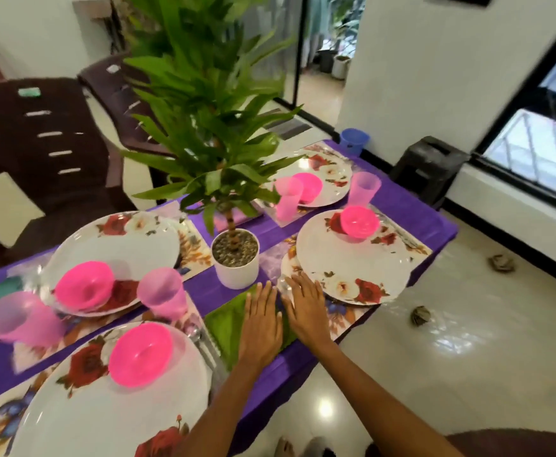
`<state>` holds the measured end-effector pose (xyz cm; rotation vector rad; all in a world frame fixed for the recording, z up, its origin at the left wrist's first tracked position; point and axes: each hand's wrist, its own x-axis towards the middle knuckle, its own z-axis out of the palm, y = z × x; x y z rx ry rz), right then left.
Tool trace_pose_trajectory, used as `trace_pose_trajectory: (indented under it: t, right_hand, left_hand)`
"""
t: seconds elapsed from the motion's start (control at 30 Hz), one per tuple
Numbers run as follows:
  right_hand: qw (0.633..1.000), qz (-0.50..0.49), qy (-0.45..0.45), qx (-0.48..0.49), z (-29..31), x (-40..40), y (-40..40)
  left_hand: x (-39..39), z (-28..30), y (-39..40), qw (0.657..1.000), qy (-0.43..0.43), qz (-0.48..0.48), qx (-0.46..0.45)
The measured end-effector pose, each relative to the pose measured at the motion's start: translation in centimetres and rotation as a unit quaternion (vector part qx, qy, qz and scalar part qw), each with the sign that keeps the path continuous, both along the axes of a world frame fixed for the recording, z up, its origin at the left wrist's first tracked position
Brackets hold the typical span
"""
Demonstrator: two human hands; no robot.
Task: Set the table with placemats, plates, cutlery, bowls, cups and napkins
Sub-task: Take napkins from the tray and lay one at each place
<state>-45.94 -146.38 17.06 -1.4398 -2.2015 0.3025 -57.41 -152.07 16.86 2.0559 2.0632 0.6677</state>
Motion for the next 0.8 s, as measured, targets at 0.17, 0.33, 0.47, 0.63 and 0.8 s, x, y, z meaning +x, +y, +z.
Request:
trace_pose_trajectory:
  t: [0.17, 0.33, 0.47, 0.63, 0.8]
  right_hand:
    - [0.981, -0.151, 0.125, 0.009, 2.5, 7.8, 3.2]
    - [0.957, -0.274, 0.088, 0.021, 3.1, 18.2, 8.9]
    - [0.948, -0.313, 0.044, -0.031, 0.8, 27.4, 14.2]
    - [0.94, -0.321, -0.031, -0.113, -1.4, 38.2, 19.0]
    - [0.941, -0.273, -0.098, -0.174, -1.7, 45.8, 25.7]
  left_hand:
    - [7.4, 3.6, 6.8, 0.991, -0.074, -0.093, 0.059]
    - [17.0, 5.1, 14.4, 0.989, -0.052, -0.131, 0.05]
    - [25.9, 3.4, 20.6, 0.984, -0.059, -0.17, 0.01]
    - [36.7, 0.9, 27.2, 0.981, -0.028, -0.186, -0.053]
    - [44.4, 0.9, 34.9, 0.98, 0.024, -0.147, -0.13]
